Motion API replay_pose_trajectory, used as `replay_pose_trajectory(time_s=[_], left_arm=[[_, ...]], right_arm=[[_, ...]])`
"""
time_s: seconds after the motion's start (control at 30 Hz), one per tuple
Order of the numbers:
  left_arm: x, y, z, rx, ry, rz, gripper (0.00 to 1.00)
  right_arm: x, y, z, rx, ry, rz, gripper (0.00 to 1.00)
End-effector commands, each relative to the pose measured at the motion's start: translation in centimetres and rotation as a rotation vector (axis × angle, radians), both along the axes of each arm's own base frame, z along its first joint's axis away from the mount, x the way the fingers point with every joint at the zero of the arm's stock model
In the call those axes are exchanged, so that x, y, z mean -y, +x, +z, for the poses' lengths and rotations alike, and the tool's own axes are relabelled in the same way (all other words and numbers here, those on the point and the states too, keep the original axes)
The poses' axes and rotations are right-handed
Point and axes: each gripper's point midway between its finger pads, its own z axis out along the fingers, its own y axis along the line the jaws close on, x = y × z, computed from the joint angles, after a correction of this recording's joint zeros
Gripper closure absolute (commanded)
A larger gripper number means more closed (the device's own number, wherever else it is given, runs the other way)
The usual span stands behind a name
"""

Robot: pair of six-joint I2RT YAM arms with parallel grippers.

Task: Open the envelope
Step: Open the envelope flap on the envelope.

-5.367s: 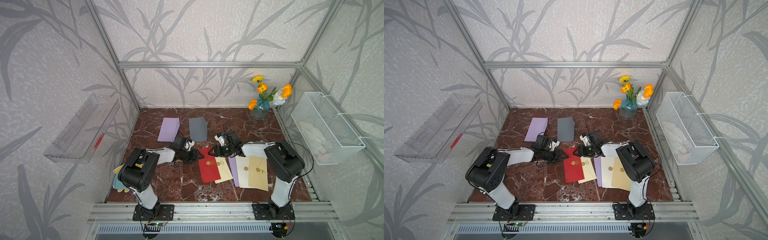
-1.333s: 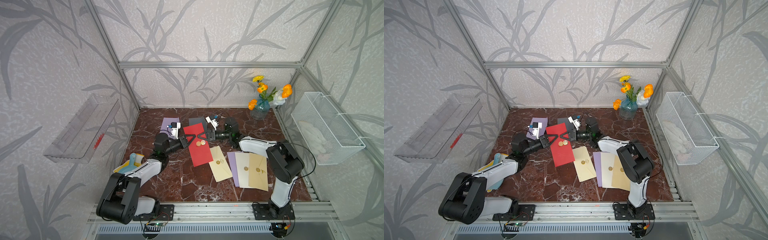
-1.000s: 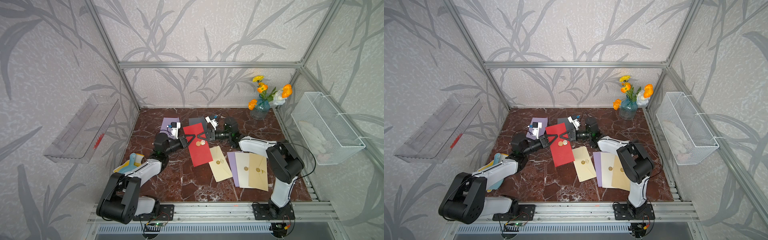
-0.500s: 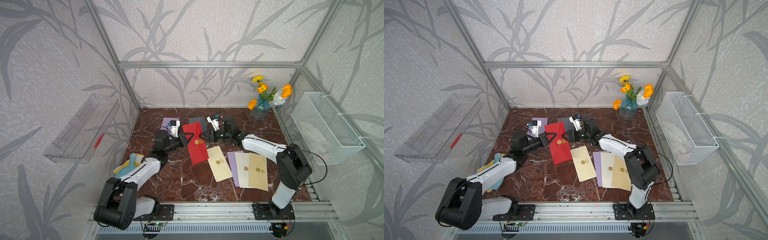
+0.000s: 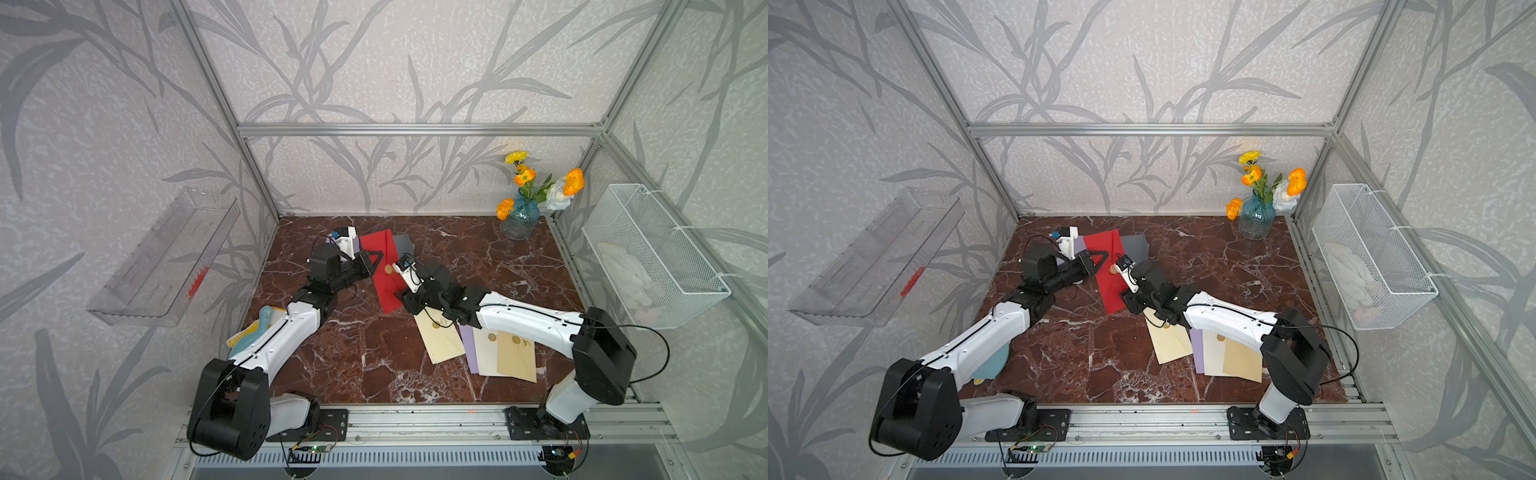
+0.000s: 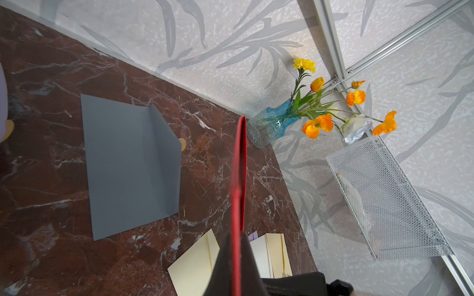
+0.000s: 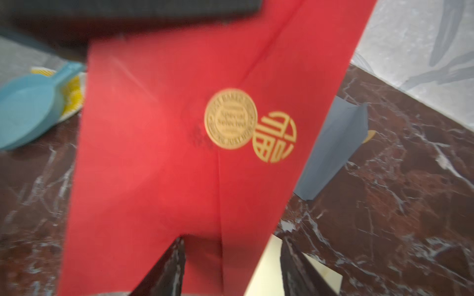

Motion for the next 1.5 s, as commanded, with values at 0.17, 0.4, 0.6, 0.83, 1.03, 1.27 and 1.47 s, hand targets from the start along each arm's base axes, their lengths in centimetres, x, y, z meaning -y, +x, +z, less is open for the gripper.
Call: replay_pose_trajectory(time_s=[0.17, 0.4, 0.6, 0.83, 1.03, 1.27, 1.47], left_arm=[[-1.0, 0.1, 0.0, -0.089, 0.008, 0.085, 1.0], [-1.4, 0.1, -0.9, -0.131, 0.008, 0.115, 1.0], [-1.3, 0.0, -0.4, -0.138, 0.0, 0.112, 1.0], [-1.3, -0.1, -0.4, -0.155, -0.013, 0.116, 1.0], [-1.3, 0.0, -0.3, -0.153, -0.042, 0.125, 1.0], [-1.5, 0.3, 0.2, -0.138, -0.044, 0.143, 1.0], [-1.7, 0.4, -0.1, -0.141, -0.038, 0.156, 1.0]], right_arm=[[1.3, 1.3, 1.6, 0.248, -0.116, -0.124, 0.39], [0.5, 1.5, 1.3, 0.273, -0.139, -0.131, 0.4], [0.4, 1.8, 1.2, 0.315, -0.185, -0.16, 0.39], [0.8, 2.7, 0.9, 0.369, -0.227, -0.221, 0.39], [-0.8, 1.8, 0.3, 0.366, -0.229, -0.177, 0.4], [-1.3, 1.3, -0.1, 0.333, -0.198, -0.148, 0.39], [-2.0, 0.7, 0.0, 0.3, -0.158, -0.123, 0.39]])
